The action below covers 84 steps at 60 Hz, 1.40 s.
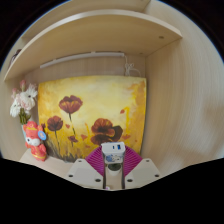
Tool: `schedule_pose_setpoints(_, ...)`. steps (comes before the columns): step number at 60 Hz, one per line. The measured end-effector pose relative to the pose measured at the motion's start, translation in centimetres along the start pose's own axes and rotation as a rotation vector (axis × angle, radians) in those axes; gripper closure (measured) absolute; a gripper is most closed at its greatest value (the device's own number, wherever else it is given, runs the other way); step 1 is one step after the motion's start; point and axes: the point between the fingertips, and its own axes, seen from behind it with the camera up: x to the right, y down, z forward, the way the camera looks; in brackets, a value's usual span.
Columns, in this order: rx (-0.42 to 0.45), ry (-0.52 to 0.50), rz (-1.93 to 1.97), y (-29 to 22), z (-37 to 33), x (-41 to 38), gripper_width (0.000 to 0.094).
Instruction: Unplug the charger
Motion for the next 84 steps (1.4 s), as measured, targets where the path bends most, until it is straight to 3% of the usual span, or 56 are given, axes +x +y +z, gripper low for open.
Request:
schedule_pose_setpoints(6, 0.053, 0.008, 0.030, -7.4, -1.1, 3.5, 0.0732)
schedule_pose_setpoints(11, 0.000, 0.038, 0.028, -2.5, -1.7, 5.1, 0.0733)
schedule_pose_setpoints(26, -0.313, 0.069, 0.075, 15.9, -0.9, 6.7, 0.0718)
schedule_pose_setpoints(35, -0.397, 0.083, 0.071, 21.2, -0.5, 7.1, 0.0696)
schedule_pose_setpoints(43, -0.414, 0.100, 0.074, 22.6, -0.2, 7.3, 0.0627)
schedule_pose_setpoints(47, -0.408, 0.131, 0.059, 22.9, -0.1, 8.0, 0.0580)
schedule_pose_setpoints(53, -0.376, 0.194, 0.025, 21.5, -0.6, 9.3, 0.0363)
schedule_pose_setpoints(62, -0.245, 0.229, 0.040, 14.1, -4.6, 8.4, 0.0171)
schedule_pose_setpoints(70, -0.097, 0.196, 0.086, 6.9, -11.0, 4.0, 0.0156)
schedule_pose_setpoints(75, -0.049, 0.159, 0.110, 4.1, -15.4, -0.1, 0.0150)
schedule_pose_setpoints(84, -0.034, 0.086, 0.094, 3.6, -21.9, -7.9, 0.0143)
